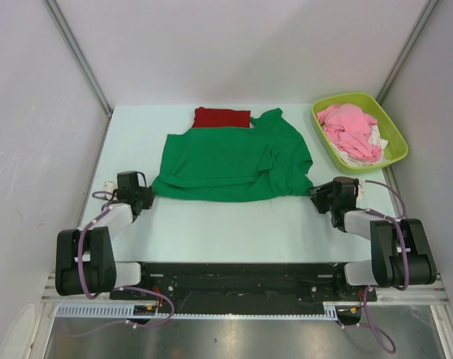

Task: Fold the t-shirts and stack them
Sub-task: Fold the tshirt

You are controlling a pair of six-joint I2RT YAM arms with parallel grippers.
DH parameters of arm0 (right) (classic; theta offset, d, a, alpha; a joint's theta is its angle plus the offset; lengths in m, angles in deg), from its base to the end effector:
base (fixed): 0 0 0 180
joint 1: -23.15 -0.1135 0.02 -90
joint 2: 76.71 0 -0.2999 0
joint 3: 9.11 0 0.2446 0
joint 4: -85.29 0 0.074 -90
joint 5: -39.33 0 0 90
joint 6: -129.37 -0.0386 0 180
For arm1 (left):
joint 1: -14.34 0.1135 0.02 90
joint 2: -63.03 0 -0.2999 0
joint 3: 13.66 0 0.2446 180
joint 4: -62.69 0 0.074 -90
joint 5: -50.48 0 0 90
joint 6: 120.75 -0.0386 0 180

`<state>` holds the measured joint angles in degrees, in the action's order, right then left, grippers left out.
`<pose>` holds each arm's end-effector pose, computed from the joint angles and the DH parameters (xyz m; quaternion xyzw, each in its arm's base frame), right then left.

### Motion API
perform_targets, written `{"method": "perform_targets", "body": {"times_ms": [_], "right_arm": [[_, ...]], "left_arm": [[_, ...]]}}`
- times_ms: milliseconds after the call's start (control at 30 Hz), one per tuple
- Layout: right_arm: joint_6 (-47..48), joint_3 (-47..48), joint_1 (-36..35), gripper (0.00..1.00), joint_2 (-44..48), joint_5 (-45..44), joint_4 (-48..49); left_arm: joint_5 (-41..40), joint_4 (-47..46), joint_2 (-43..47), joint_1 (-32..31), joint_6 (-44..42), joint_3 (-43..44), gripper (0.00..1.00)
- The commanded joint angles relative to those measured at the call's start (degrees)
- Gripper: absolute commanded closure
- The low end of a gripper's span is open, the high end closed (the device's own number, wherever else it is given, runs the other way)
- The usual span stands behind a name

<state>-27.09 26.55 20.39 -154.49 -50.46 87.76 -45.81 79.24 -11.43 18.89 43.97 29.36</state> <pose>0.2244 0.0110 0.1707 0.4769 0.7692 0.2430 0.3492 0.2225 0.0219 0.1914 -0.6098 0.7053 -0.1638 0.3223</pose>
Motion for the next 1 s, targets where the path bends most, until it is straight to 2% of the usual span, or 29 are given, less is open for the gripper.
{"method": "perform_targets", "body": {"times_ms": [0, 67, 167, 267, 367, 500, 733, 967], "right_arm": [[0.4, 1.2, 0.2, 0.48, -4.0, -2.8, 0.0], [0.5, 2.2, 0.3, 0.46, -5.3, -2.8, 0.6], [0.1, 3.4, 0.2, 0.48, -7.5, -2.8, 2.1], [0.1, 4.6, 0.0, 0.64, -10.2, -2.7, 3.0], [0.4, 4.9, 0.0, 1.0, -11.3, -2.5, 3.3], [2.9, 5.2, 0.4, 1.0, -7.7, -4.2, -0.4], [11.2, 6.0, 1.4, 1.0, 7.9, -8.9, -20.0], [14.9, 5.2, 1.4, 1.0, 19.9, -13.0, -33.8]], "left_arm": [[0.7, 0.4, 1.8, 1.9, -2.1, 1.0, 1.0], [0.7, 0.6, 1.9, 2.2, -2.3, 1.2, 1.0], [1.0, 0.7, 2.0, 2.5, -2.7, 1.2, 1.0], [1.4, 1.0, 2.1, 2.7, -2.9, 1.0, 1.0], [1.9, 1.0, 2.6, 3.1, -3.2, 0.7, 1.0], [1.7, 2.7, 4.2, 3.4, -4.1, 0.6, 1.0], [-1.0, 9.7, 11.9, 4.0, -6.3, 0.0, 1.0], [-4.2, 18.2, 22.0, 4.1, -7.7, -4.6, 1.0]]}}
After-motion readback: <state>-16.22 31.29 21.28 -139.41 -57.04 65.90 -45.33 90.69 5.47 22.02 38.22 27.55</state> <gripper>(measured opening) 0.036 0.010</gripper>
